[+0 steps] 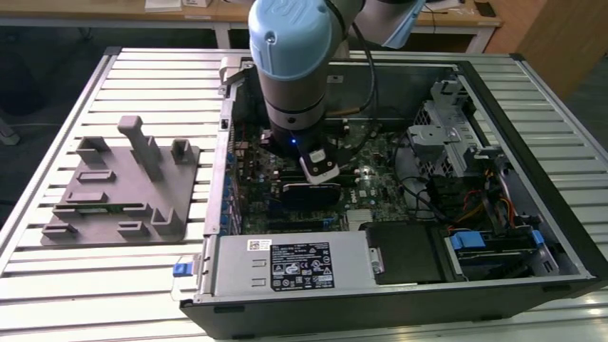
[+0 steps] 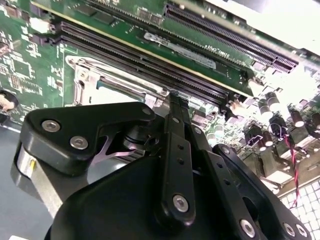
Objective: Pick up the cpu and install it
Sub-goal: 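Install the second cpu locking lever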
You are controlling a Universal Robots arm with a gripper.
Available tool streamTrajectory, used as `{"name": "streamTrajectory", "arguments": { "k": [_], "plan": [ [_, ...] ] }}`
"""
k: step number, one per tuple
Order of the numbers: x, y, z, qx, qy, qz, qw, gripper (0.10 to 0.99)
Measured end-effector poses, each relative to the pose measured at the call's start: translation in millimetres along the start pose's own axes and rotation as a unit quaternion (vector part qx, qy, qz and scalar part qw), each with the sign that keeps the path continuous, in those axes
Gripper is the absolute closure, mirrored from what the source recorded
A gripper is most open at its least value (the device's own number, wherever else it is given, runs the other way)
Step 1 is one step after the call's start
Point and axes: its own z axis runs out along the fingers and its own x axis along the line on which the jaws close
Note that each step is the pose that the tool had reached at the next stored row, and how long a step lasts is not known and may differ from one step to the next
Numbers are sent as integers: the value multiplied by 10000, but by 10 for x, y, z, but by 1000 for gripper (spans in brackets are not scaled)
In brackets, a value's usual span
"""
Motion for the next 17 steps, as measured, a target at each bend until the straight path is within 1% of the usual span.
{"name": "streamTrajectory", "arguments": {
  "k": [3, 8, 13, 17],
  "plan": [
    [13, -9, 23, -62, 10, 6, 10000, 980],
    [23, -21, 54, -127, 21, 13, 9999, 980],
    [30, -31, 77, -142, 20, 13, 9999, 980],
    [37, -36, 84, -138, 22, 14, 9999, 980]
  ]
}}
